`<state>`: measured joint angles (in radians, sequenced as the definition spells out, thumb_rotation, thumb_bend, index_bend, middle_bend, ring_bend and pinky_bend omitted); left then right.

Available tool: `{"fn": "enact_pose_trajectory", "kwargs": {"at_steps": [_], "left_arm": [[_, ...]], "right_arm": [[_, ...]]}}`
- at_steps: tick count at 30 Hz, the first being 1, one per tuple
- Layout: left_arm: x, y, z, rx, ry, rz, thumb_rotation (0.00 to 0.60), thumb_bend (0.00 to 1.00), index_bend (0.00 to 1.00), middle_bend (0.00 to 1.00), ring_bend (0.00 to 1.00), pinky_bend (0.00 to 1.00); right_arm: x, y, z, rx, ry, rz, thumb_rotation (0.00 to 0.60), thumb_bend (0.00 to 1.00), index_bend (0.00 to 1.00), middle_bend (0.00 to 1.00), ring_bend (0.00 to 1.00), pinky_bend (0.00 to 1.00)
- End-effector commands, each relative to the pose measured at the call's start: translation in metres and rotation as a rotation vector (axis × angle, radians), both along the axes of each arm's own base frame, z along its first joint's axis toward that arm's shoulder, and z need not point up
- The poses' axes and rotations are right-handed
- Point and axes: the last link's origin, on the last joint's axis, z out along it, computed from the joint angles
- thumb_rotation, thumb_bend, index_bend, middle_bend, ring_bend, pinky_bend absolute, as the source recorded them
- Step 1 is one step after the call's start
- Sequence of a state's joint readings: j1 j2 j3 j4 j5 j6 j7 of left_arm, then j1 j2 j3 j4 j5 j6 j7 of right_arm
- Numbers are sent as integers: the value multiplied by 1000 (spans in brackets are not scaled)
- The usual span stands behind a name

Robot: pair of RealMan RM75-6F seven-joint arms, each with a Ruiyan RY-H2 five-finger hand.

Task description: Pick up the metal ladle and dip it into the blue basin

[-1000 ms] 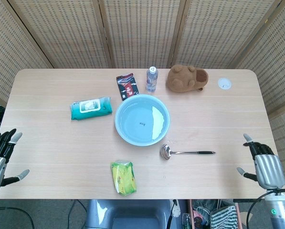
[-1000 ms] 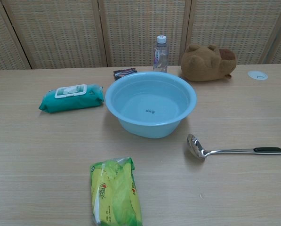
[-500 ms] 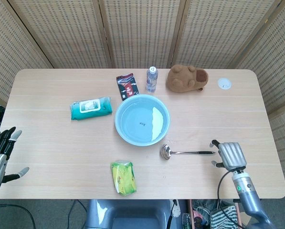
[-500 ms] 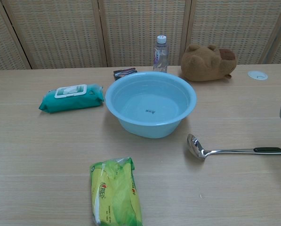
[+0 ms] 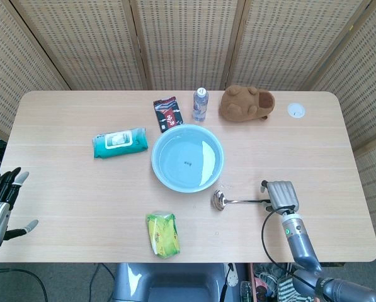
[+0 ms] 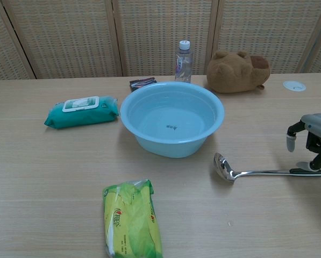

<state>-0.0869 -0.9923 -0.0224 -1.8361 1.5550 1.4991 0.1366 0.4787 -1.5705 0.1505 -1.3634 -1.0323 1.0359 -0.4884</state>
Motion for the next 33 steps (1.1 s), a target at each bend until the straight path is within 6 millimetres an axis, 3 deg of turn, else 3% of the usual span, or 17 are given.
{"fn": "enact_pose_trajectory", "kwargs": {"at_steps": [1, 14, 33], "left_arm": [[0, 0, 0, -1, 1, 0, 600, 0, 0, 0, 0, 0], [0, 0, -2, -12, 2, -1, 600, 0, 0, 0, 0, 0], [-2, 3, -3, -21, 5, 7, 600, 0, 0, 0, 0, 0]], "right_arm": [[0, -1, -2, 5, 11, 2, 600, 311, 468, 1000, 946, 1000], [-14, 2, -15, 35, 56, -22, 600, 333, 468, 1000, 947, 1000], [-14, -3, -27, 61, 112, -58, 600, 341, 468, 1000, 946, 1000]]}}
